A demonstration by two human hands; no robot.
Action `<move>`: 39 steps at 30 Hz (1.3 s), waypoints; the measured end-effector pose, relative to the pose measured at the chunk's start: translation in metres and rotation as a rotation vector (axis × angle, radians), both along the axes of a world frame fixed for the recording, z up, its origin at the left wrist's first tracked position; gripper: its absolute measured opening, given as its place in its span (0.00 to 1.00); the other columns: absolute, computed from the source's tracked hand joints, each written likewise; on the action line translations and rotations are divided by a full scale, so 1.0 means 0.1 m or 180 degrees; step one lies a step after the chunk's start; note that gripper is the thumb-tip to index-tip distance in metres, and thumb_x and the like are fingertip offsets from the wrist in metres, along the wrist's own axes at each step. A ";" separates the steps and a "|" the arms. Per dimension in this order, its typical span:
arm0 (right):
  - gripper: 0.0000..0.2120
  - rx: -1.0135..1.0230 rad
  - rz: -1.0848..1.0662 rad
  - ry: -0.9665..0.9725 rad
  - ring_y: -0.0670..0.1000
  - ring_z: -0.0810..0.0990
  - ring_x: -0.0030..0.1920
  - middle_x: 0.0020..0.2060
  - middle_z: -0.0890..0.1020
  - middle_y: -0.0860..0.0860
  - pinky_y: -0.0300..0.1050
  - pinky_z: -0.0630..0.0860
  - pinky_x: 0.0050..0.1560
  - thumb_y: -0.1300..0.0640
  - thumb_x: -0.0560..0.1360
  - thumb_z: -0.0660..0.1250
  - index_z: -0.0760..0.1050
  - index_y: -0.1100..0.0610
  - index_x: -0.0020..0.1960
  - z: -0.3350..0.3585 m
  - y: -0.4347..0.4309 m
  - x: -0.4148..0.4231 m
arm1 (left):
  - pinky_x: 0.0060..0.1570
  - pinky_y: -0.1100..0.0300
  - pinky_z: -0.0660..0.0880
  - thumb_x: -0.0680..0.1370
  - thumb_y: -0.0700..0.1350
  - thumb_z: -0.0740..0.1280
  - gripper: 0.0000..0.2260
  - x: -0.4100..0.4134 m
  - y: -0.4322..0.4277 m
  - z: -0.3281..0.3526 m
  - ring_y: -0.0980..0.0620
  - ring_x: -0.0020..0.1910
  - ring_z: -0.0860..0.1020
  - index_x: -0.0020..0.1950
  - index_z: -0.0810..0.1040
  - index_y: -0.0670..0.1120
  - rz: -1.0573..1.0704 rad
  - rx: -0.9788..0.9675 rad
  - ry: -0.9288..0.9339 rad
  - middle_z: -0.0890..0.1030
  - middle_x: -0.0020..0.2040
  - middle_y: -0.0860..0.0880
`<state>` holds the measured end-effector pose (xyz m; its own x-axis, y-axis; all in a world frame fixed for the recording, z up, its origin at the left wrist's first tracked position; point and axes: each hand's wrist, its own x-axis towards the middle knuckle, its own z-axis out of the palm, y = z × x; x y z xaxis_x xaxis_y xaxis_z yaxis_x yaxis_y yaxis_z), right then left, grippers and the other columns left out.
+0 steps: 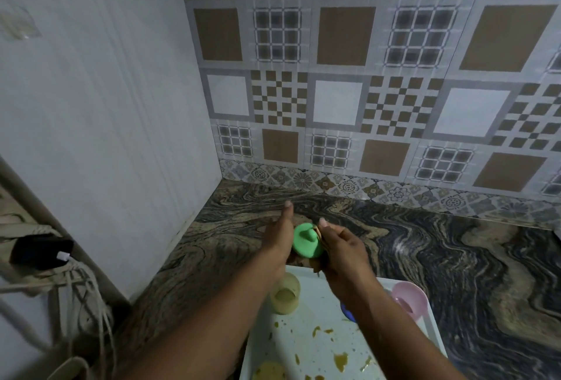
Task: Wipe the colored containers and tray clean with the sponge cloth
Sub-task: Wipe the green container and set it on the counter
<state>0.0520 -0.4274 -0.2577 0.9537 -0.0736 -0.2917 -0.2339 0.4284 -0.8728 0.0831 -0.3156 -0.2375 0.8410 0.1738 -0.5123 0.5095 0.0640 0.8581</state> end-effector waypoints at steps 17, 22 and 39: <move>0.15 -0.0694 0.0895 -0.0252 0.63 0.76 0.38 0.42 0.79 0.68 0.46 0.75 0.29 0.52 0.77 0.69 0.76 0.66 0.50 0.28 -0.14 0.08 | 0.58 0.49 0.75 0.81 0.66 0.53 0.31 -0.02 0.07 0.16 0.42 0.60 0.78 0.67 0.76 0.41 -0.0143 0.0914 -0.0436 0.78 0.64 0.40; 0.22 0.0125 0.0008 -0.0214 0.60 0.78 0.38 0.44 0.81 0.67 0.53 0.76 0.39 0.50 0.78 0.67 0.77 0.71 0.56 0.18 0.19 0.00 | 0.51 0.51 0.75 0.84 0.60 0.50 0.28 -0.05 -0.09 0.25 0.39 0.52 0.78 0.55 0.77 0.37 0.1226 0.0548 -0.0544 0.80 0.58 0.37; 0.17 0.0567 0.0184 0.0053 0.61 0.80 0.36 0.48 0.82 0.69 0.49 0.78 0.33 0.58 0.81 0.64 0.76 0.72 0.60 0.06 0.25 -0.09 | 0.46 0.53 0.77 0.81 0.65 0.51 0.32 -0.08 0.11 0.04 0.41 0.53 0.80 0.64 0.77 0.40 0.0778 0.0395 -0.0324 0.80 0.61 0.40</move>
